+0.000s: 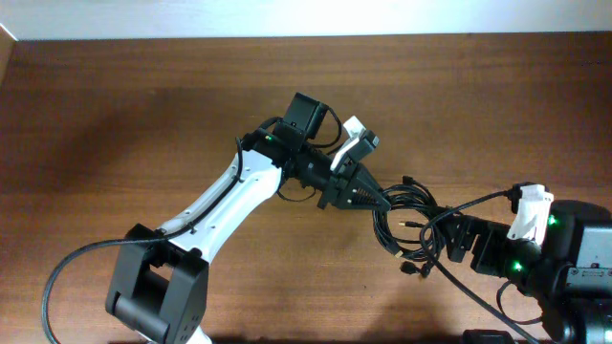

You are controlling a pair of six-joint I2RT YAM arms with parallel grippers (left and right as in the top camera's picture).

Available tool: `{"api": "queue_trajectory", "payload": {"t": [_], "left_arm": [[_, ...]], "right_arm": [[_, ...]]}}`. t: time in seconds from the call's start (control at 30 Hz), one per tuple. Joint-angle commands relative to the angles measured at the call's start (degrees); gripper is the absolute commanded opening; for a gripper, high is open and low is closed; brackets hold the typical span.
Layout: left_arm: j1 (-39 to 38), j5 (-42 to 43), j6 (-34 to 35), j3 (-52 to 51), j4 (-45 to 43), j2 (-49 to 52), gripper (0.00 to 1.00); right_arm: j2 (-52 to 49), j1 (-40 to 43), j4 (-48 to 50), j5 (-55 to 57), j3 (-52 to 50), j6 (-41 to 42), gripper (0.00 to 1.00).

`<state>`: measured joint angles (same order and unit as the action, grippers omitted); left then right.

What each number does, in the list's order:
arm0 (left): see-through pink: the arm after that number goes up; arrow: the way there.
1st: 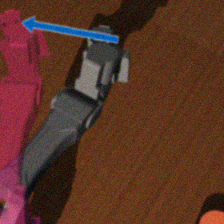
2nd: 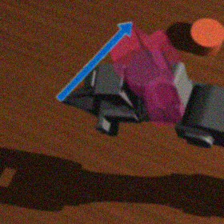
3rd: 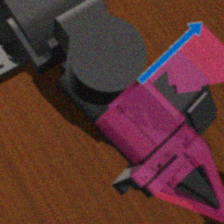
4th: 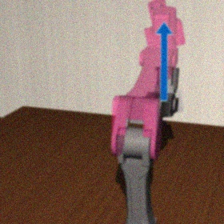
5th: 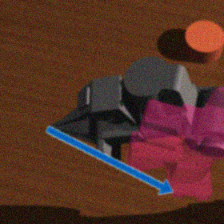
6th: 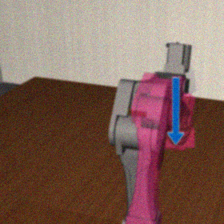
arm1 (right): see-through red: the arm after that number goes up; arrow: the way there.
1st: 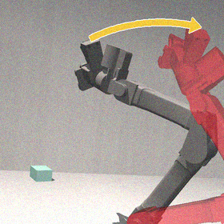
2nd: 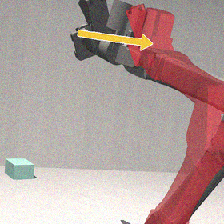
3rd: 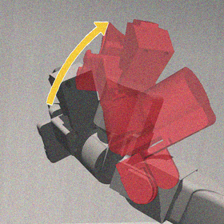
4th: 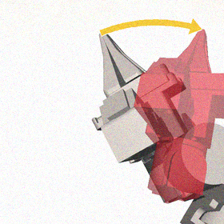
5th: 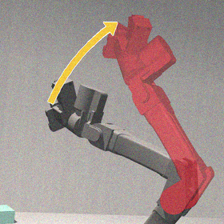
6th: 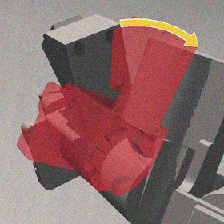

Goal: Untangle cables

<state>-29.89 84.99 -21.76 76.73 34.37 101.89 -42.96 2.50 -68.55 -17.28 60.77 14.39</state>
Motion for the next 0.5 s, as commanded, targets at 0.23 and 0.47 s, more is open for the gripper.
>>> {"api": "queue_trajectory", "payload": {"t": [0.23, 0.47], "left_arm": [[-0.3, 5.2, 4.9, 1.3, -4.7, -1.5, 0.0], [-0.5, 5.2, 8.7, 1.3, -6.9, -1.5, 0.0]], "right_arm": [[0.0, 0.2, 2.4, -14.5, 0.9, -7.1, 0.99], [-2.4, 0.2, 2.6, -14.5, 0.3, -7.1, 0.99]]}}
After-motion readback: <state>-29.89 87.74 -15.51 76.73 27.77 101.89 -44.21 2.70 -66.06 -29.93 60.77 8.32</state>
